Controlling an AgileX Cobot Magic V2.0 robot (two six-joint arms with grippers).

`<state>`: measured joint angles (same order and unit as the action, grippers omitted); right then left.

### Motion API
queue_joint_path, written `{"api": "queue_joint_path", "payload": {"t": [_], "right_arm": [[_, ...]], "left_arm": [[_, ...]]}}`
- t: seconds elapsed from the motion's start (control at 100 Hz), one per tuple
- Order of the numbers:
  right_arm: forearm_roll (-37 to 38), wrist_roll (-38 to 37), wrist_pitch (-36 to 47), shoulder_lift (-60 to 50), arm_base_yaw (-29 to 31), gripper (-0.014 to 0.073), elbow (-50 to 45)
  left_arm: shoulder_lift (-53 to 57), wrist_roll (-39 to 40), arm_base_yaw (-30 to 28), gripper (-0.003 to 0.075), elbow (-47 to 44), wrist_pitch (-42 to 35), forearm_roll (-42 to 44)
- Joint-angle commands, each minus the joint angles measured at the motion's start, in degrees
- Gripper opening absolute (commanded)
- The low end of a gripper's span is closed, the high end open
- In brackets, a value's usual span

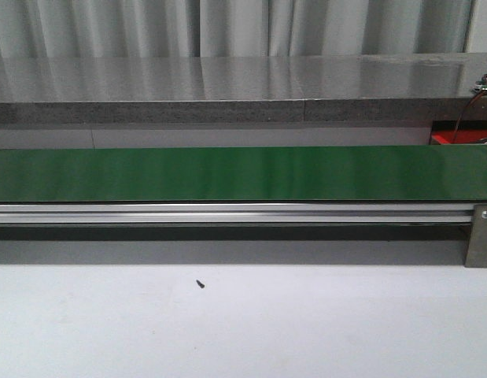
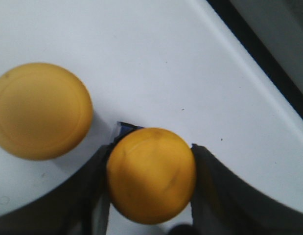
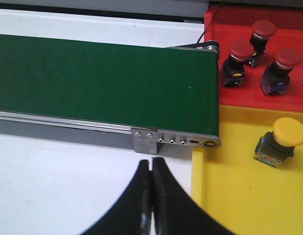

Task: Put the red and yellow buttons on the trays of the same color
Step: 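Carry the yellow button onto the conveyor start and release it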

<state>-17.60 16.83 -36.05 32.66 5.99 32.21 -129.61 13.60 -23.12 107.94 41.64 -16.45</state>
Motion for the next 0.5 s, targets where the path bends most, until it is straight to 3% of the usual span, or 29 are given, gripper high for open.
{"api": "queue_joint_path", "payload": {"t": [0.0,0.22,0.49], "right_arm": [[-0.8,0.5,3.7,-0.1,0.0,-0.0020,1.5],[-0.8,0.5,3.7,-0.1,0.0,-0.0020,1.5],[-0.8,0.5,3.7,-0.1,0.0,-0.0020,1.5]], "left_arm": [[6.9,-1.2,-0.2,0.0159,2.0,-0.2,-1.2],[14.0,-10.4,0.1,0.0159,2.0,8.3,0.1],[21.4,-14.1,2.8,0.0159,-1.7,12.3,0.2]]}}
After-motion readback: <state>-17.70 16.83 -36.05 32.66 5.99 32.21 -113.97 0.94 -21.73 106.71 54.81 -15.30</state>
